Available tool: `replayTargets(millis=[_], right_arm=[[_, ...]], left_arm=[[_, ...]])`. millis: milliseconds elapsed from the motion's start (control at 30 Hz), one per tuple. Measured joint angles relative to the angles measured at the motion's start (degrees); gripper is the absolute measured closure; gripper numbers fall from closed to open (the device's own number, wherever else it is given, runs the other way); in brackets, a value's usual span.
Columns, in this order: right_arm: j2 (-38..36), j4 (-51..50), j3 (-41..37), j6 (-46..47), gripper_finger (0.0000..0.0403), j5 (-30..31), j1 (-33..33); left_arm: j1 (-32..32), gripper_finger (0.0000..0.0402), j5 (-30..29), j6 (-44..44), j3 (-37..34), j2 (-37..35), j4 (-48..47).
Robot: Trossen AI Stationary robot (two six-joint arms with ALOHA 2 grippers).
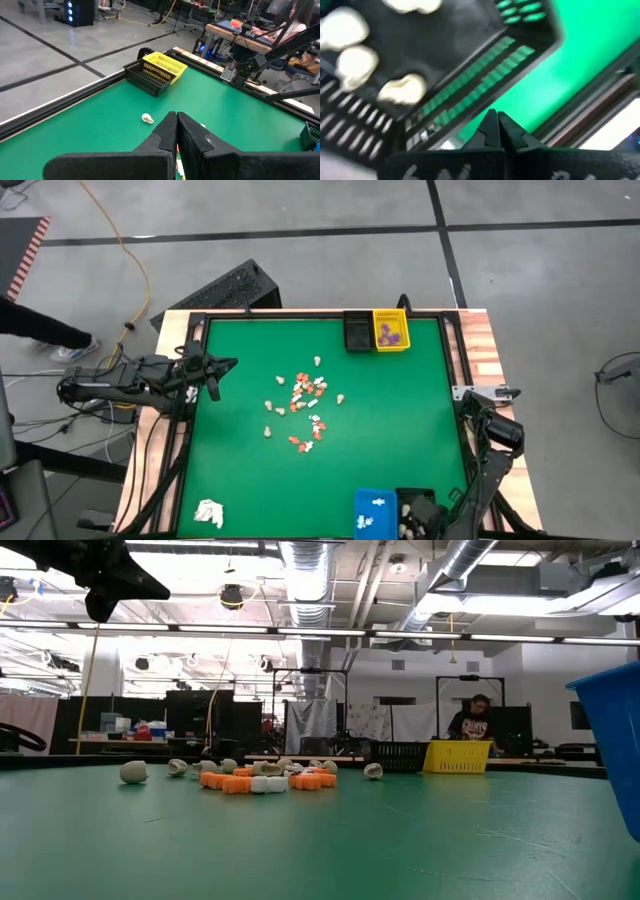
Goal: Sort Halloween decoration
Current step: Adjust the bottom baskets
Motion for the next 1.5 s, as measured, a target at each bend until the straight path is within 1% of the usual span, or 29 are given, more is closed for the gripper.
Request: replayTargets(millis=[100,167,267,300,333,367,500,567,633,800,900,1033,1100,1200,1300,1500], right_arm=[[0.0,-3.3,2.1,-0.3,0.0403,3.4,-0.4],[0.0,-3.0,4.9,-1.2,0.0403,9.1,-0.3],[-0.1,2.7,9.2,-6.0,0.0403,19.8,0.1],[-0.2,5.1,10.0,-7.8,0.0403,21.7,0.0],[-0.2,7.5,10.4,-9.2,0.0403,22.4,-0.3],[-0.1,9.7,10.4,-10.1,0.0403,21.8,-0.8],[2.0,19.3,9.3,-14.6,0.0403,14.9,-2.7],[3.4,22.5,9.2,-16.6,0.0403,13.6,-3.3],[3.9,23.3,9.2,-16.7,0.0403,12.8,-3.4],[3.2,23.0,9.2,-14.3,0.0403,10.3,-2.3],[2.9,22.9,9.2,-12.5,0.0403,10.1,-1.7],[2.9,26.3,9.2,-10.7,0.0403,9.6,-1.0],[2.9,30.0,9.2,-9.6,0.0403,6.5,-0.8],[3.6,32.8,9.2,-7.6,0.0403,1.2,-0.5],[4.3,31.8,9.2,-8.1,0.0403,2.4,-0.2],[4.8,24.0,8.7,-11.2,0.0403,3.2,-0.5]], left_arm=[[0.0,0.0401,0.0,0.0,0.0,0.0,0.0],[0.0,0.0401,0.0,0.0,0.0,0.0,0.0],[0.0,0.0402,0.0,0.0,0.0,0.0,0.0],[0.0,0.0401,0.0,0.0,0.0,0.0,0.0],[0.0,0.0401,0.0,0.0,0.0,0.0,0.0],[0.0,0.0401,0.0,0.0,0.0,0.0,0.0],[0.0,0.0402,0.0,0.3,0.0,0.0,0.0],[0.0,0.0401,0.0,0.8,0.0,0.0,0.0],[0.0,0.0401,0.0,0.9,0.0,0.0,0.0],[0.0,0.0401,0.0,0.9,0.0,0.0,-0.1],[0.0,0.0402,0.0,2.0,0.0,0.0,-0.1],[0.0,0.0401,0.0,2.3,0.0,0.0,-0.1],[0.0,0.0401,0.0,2.4,0.0,0.0,-0.1],[0.0,0.0401,-0.6,2.4,0.0,0.0,-0.1],[0.0,0.0402,-0.7,2.4,0.0,0.0,-0.1],[0.0,0.0401,-0.8,2.4,0.0,0.0,-0.3]])
